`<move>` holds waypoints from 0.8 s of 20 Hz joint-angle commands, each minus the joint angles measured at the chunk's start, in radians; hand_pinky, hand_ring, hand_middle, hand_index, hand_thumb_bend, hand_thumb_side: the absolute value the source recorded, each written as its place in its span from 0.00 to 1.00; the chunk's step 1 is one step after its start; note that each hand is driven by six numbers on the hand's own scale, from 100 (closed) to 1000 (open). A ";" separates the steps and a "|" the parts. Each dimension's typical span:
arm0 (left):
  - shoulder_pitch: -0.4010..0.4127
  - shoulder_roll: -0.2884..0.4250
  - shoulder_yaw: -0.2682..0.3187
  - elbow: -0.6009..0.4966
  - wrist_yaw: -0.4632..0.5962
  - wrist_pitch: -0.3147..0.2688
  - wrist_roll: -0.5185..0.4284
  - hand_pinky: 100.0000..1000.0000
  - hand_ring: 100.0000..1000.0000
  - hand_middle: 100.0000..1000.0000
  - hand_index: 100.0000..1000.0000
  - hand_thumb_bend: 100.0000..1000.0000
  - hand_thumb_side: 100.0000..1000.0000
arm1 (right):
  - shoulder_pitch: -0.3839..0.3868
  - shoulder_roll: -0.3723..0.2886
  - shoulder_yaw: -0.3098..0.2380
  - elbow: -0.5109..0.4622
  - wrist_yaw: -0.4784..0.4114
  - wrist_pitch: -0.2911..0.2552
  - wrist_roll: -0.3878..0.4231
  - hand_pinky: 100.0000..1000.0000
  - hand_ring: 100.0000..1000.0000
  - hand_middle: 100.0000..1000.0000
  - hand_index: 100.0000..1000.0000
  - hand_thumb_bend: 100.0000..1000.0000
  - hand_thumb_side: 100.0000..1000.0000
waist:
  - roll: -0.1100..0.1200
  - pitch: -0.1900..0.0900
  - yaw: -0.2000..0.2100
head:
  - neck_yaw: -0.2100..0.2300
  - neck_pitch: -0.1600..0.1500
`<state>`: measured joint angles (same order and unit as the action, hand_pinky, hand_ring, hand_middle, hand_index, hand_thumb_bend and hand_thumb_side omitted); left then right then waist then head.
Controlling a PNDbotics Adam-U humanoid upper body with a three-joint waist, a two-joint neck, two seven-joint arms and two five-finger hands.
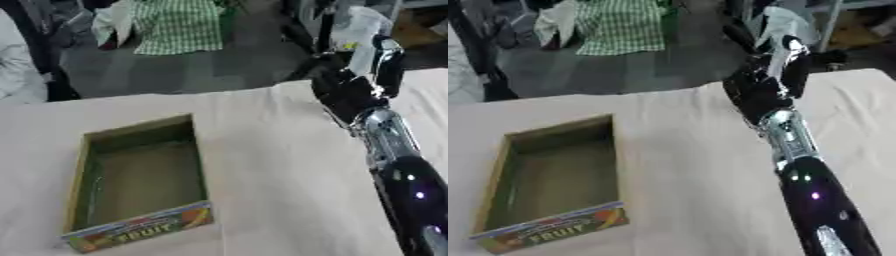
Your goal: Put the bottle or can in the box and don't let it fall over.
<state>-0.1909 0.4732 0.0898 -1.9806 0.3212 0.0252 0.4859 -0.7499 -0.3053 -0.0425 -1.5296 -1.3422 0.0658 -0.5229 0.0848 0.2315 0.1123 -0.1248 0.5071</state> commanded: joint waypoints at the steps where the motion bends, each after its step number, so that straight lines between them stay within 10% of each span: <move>1: -0.005 0.015 0.005 -0.019 -0.003 -0.001 -0.003 0.81 0.84 0.77 0.80 0.82 0.58 | -0.029 -0.026 -0.007 0.004 0.009 -0.004 0.007 0.00 0.01 0.19 0.98 0.18 0.90 | 0.000 -0.011 0.004 | -0.001 -0.013; 16: -0.008 0.016 0.003 -0.019 -0.005 -0.002 -0.008 0.81 0.84 0.78 0.80 0.81 0.58 | -0.057 -0.042 -0.027 0.038 0.020 -0.024 0.006 0.00 0.01 0.19 0.97 0.18 0.90 | 0.000 -0.007 0.008 | 0.000 -0.004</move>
<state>-0.1910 0.4730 0.0895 -1.9806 0.3204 0.0252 0.4822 -0.7835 -0.3222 -0.0620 -1.4842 -1.3318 0.0465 -0.5177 0.0851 0.2354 0.1178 -0.1248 0.5074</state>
